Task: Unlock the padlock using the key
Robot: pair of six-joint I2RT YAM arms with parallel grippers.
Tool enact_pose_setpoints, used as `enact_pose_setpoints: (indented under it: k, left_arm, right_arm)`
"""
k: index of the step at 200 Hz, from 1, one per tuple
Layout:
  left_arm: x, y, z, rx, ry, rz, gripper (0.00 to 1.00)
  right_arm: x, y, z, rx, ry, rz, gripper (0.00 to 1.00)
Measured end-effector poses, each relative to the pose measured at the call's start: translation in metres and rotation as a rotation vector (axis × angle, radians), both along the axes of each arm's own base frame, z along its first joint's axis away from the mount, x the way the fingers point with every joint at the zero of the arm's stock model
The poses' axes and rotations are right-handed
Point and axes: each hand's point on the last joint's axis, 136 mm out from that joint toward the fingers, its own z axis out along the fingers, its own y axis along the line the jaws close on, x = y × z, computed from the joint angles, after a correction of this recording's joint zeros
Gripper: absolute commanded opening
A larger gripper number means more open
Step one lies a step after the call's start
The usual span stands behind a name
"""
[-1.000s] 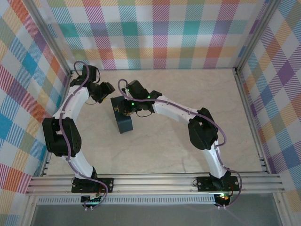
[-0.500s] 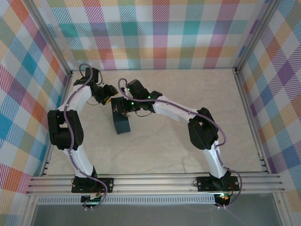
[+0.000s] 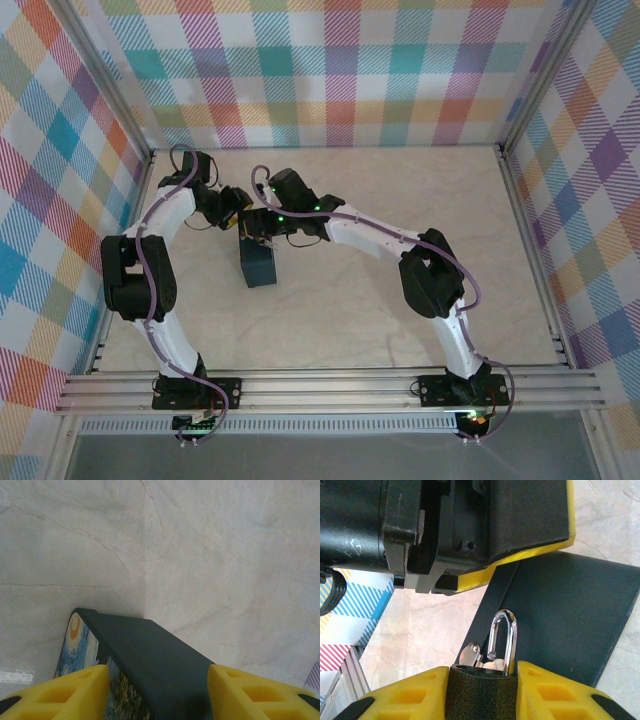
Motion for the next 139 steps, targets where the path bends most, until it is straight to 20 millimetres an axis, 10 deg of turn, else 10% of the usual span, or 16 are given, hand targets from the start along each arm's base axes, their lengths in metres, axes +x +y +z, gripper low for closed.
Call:
enact_pose_setpoints:
  k: [71,109,139]
  left_arm:
    - [0.016,0.018,0.051,0.016,-0.101,0.047,0.65]
    - [0.014,0.03,0.062,0.039,-0.127,0.077,0.65]
    - [-0.008,0.033,0.062,0.069,-0.124,0.086,0.66]
  right_arm:
    - [0.009,-0.038,0.011,0.066,0.026,-0.058,0.34]
    - [0.019,-0.093,0.022,0.083,0.005,-0.137,0.35]
    - [0.031,-0.161,-0.023,-0.045,0.011,-0.249,0.36]
